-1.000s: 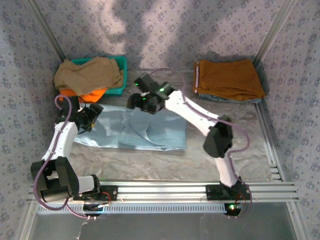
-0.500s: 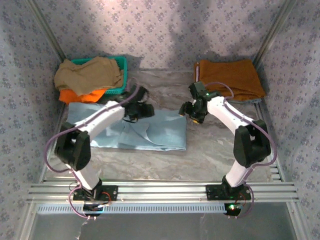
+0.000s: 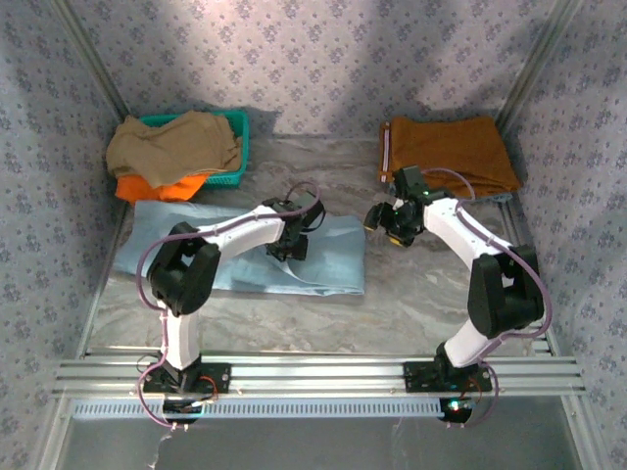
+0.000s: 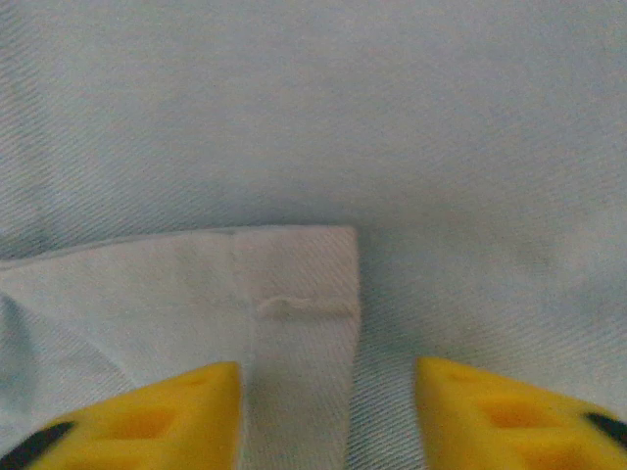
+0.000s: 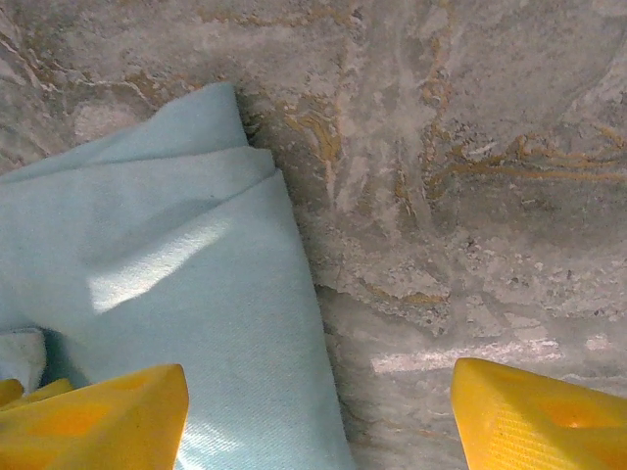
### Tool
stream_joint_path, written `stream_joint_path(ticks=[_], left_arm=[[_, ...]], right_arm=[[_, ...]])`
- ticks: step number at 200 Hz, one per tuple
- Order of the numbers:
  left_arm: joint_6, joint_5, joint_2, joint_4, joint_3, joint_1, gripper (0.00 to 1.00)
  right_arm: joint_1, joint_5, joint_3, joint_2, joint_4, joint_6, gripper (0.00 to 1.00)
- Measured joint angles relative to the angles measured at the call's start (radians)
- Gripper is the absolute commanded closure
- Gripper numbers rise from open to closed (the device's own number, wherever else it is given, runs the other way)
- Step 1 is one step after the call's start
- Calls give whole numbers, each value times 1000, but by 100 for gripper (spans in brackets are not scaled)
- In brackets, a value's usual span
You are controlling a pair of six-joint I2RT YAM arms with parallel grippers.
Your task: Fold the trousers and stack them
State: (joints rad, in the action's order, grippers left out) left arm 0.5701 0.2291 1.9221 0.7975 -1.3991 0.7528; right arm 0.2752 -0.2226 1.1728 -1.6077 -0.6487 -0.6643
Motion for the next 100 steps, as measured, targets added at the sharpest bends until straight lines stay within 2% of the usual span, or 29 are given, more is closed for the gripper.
stream_joint_path(ticks=[16, 28, 59, 100], left_arm=[[-11, 27, 4, 16, 0, 5, 84], [1, 56, 2, 23, 0, 6, 100], [44, 143, -92, 30, 70, 11, 100], [197, 262, -444, 12, 319, 22, 100]], right_arm=[[-4, -6, -18, 0, 10, 0, 28], [-6, -11, -31, 3, 19, 0, 28], [-6, -28, -63, 30, 33, 0, 28], [13, -45, -71, 55, 60, 0, 29]])
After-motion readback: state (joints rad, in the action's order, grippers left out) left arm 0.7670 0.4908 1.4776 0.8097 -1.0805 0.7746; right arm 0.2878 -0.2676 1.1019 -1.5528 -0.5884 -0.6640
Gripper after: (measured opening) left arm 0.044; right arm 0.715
